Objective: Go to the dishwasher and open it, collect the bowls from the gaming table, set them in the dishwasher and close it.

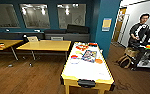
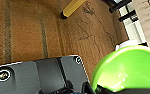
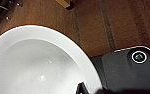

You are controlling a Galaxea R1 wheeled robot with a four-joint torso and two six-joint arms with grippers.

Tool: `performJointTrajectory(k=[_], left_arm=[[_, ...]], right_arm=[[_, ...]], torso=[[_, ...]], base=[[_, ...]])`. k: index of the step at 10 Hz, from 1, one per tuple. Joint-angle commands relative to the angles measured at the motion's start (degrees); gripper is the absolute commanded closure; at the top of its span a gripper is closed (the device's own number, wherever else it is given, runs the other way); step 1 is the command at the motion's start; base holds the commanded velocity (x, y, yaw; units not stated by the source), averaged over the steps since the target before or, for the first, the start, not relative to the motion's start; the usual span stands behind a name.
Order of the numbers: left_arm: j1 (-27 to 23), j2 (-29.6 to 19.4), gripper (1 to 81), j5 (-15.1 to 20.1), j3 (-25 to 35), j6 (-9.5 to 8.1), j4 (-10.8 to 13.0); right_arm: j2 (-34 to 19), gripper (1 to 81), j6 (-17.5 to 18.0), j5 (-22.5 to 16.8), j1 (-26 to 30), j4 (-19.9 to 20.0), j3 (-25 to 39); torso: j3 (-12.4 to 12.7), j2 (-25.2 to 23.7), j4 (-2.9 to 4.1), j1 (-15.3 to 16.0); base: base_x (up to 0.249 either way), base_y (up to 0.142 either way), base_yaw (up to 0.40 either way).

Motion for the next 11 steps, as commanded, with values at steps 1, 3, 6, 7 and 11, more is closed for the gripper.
performJointTrajectory(k=[1,3,6,7,11], left_arm=[[-3.6,-1.8,81.1,1.6,0.9,0.1,0.6],[-3.6,-1.6,81.1,1.6,0.9,0.1,0.8],[-3.6,-1.4,81.1,1.6,0.9,0.1,0.9],[-3.6,-1.2,81.1,1.6,0.9,0.1,0.9],[-3.5,-0.7,81.1,1.6,0.8,0.1,0.9]], right_arm=[[-1.0,81.1,0.3,-2.3,5.4,-1.1,-0.5],[-0.3,81.1,0.3,-3.3,5.7,-1.2,-0.8],[0.2,81.1,-0.2,-3.4,5.6,-1.3,-0.5],[0.3,81.1,-0.3,-3.4,5.4,-1.3,-0.6],[0.6,81.1,-0.3,-3.4,5.2,-1.3,-1.6]], torso=[[0.0,0.0,0.0,0.1],[0.0,0.0,0.0,0.1],[0.0,0.0,0.0,0.1],[0.0,0.0,0.0,0.1],[0.0,0.0,0.0,0.1]], base=[[-0.117,0.0,0.0],[-0.116,0.0,0.0],[-0.114,0.0,0.0],[-0.114,0.0,0.0],[-0.114,0.0,0.0]])
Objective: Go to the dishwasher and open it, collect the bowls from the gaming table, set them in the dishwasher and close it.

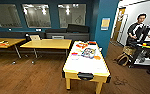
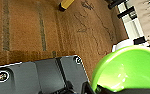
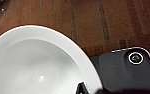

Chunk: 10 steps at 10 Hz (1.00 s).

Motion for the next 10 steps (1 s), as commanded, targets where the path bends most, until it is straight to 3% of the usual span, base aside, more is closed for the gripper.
performJointTrajectory(k=[1,3,10], left_arm=[[-3.3,-1.5,81.1,1.1,1.2,0.12,0.9],[-3.1,-1.4,81.1,1.1,1.0,0.21,0.9],[-3.0,-1.6,81.1,0.9,1.0,0.39,0.9]], right_arm=[[-1.1,81.1,-0.2,-0.7,4.1,-1.2,0.8],[-0.6,81.1,-0.2,-0.7,4.0,-1.2,0.4],[0.5,81.1,-0.2,-0.7,3.3,-1.3,-1.0]], torso=[[0.0,0.0,0.0,0.0],[0.0,0.0,0.0,0.0],[0.0,0.0,0.0,0.0]], base=[[-0.113,0.0,0.0],[-0.103,0.0,0.0],[0.0,0.0,0.0]])
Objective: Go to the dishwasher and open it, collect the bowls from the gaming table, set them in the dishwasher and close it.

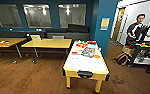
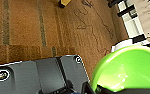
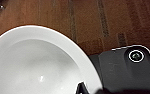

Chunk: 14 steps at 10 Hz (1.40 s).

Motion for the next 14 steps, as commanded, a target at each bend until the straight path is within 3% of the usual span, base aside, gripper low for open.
performJointTrajectory(k=[1,8,14], left_arm=[[-3.3,-1.9,81.1,0.9,1.5,0.42,1.0],[-3.2,-1.6,81.1,0.8,1.4,0.51,1.1],[-3.2,-1.3,81.1,1.0,1.4,0.6,1.2]], right_arm=[[-0.6,81.1,-0.1,-0.7,3.7,-1.1,0.1],[-0.6,81.1,-0.1,-0.7,3.5,-1.1,-0.4],[-0.5,81.1,-0.1,-0.8,3.5,-1.2,-0.3]], torso=[[0.0,0.0,0.0,0.0],[0.0,0.0,0.0,0.0],[0.0,0.0,0.0,0.0]], base=[[0.0,0.0,0.0],[-0.044,0.0,0.0],[0.0,0.0,-0.276]])
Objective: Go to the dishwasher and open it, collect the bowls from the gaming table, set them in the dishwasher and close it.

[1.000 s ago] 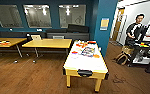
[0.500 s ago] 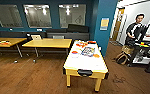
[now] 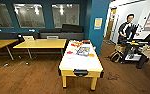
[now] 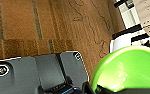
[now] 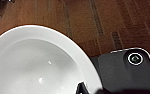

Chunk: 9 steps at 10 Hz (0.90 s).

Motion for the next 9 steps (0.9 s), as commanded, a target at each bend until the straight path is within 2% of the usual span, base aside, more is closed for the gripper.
performJointTrajectory(k=[1,4,7,9], left_arm=[[-3.7,-1.5,81.1,0.7,1.5,0.43,1.0],[-3.7,-0.5,81.1,1.0,-0.1,0.17,0.6],[-3.1,0.7,81.1,1.1,-3.4,-0.01,0.7],[-2.3,1.9,81.1,0.9,-6.8,0.25,0.9]], right_arm=[[-0.8,81.1,-0.1,-1.2,3.4,-1.1,0.9],[-1.0,81.1,-0.1,-2.0,3.4,-1.1,1.4],[1.1,81.1,0.0,-2.0,3.0,-1.1,1.9],[3.2,81.1,0.1,-1.7,2.4,-1.0,-0.7]], torso=[[0.0,0.0,0.0,0.0],[0.0,0.0,0.0,0.0],[0.0,0.0,0.0,0.0],[0.0,0.0,0.0,0.0]], base=[[0.0,0.0,-0.335],[0.0,0.0,-0.337],[0.0,0.0,-0.339],[0.0,0.0,-0.339]])
